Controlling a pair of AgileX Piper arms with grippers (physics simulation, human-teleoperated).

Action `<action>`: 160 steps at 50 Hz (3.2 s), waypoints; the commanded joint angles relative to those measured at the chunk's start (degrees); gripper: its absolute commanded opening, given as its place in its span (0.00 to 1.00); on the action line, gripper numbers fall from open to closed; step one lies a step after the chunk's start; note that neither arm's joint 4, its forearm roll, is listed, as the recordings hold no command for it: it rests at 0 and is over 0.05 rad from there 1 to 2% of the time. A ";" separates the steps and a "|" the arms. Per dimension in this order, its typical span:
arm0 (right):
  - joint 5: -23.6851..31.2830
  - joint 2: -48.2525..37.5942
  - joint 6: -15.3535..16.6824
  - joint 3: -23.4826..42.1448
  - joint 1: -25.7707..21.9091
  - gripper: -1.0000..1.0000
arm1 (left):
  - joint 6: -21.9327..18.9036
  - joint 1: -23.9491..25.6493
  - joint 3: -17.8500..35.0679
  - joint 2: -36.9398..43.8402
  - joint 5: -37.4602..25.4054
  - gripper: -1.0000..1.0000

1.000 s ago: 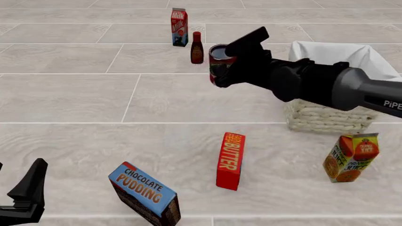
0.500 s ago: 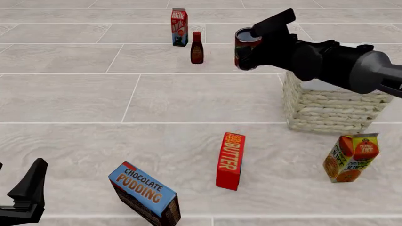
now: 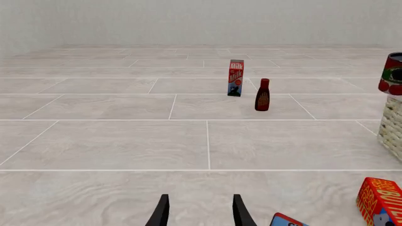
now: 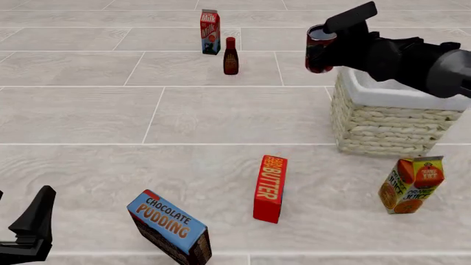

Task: Pick the tomato sauce and place it in the basket.

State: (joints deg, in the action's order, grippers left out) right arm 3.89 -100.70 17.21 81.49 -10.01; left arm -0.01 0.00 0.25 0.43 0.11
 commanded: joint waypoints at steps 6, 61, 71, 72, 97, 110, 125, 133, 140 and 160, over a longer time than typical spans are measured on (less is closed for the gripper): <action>1.19 -1.07 -0.71 3.25 4.92 0.00 | 0.00 0.00 0.00 0.00 0.00 1.00; 3.28 -3.23 -1.08 6.16 19.60 0.00 | 0.00 0.00 0.00 0.00 0.00 1.00; 2.30 -4.58 -1.90 5.58 21.90 0.00 | 0.00 0.00 0.00 0.00 0.00 1.00; 2.22 -4.74 -2.14 5.70 22.04 0.00 | 0.00 0.00 0.00 0.00 0.00 1.00; 1.49 -12.53 -3.05 9.42 23.19 0.00 | 0.00 0.00 0.00 0.00 0.00 1.00; 0.90 -15.15 -3.19 9.45 23.29 0.00 | 0.00 0.00 0.00 0.00 0.00 1.00; 1.35 -17.38 -3.06 10.64 23.27 0.00 | 0.00 0.00 0.00 0.00 0.00 1.00; 1.75 -17.87 -2.69 11.02 23.65 0.00 | 0.00 0.00 0.00 0.00 0.00 1.00; 1.74 -17.63 -2.44 10.93 23.64 1.00 | 0.00 0.00 0.00 0.00 0.00 1.00; 1.61 -13.26 -2.06 8.77 23.68 1.00 | 0.00 0.00 0.00 0.00 0.00 1.00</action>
State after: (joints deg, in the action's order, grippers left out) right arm 5.71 -116.54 15.18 91.68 13.77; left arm -0.01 0.00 0.25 0.43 0.11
